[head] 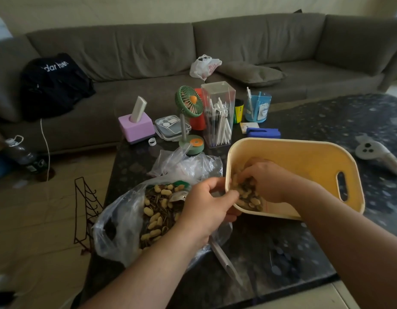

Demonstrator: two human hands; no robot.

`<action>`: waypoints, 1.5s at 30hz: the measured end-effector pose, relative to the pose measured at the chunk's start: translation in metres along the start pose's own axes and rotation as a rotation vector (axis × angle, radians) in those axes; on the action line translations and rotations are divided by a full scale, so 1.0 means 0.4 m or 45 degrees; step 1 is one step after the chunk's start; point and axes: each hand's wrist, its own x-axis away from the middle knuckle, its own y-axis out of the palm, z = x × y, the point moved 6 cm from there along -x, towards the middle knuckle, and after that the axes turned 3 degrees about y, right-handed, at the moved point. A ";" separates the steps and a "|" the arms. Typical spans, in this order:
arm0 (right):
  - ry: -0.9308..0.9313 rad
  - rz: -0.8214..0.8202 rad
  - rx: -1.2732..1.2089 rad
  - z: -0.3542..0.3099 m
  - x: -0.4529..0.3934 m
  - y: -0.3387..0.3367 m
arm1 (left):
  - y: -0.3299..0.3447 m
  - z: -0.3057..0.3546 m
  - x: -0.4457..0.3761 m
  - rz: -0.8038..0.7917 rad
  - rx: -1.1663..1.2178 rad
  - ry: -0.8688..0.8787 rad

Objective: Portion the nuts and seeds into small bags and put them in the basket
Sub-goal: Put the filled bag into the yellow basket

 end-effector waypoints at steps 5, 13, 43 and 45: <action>0.119 0.014 -0.179 0.023 0.011 -0.047 | 0.009 0.013 0.003 -0.003 0.060 0.012; 0.065 0.330 -0.480 0.002 0.058 -0.134 | 0.027 0.029 -0.054 0.036 0.118 -0.058; -0.581 0.600 -0.474 -0.310 0.009 0.002 | -0.480 0.095 -0.210 0.544 -1.616 0.116; -0.543 0.632 -0.548 -0.313 0.015 -0.015 | -0.475 0.146 -0.167 0.612 -1.437 0.177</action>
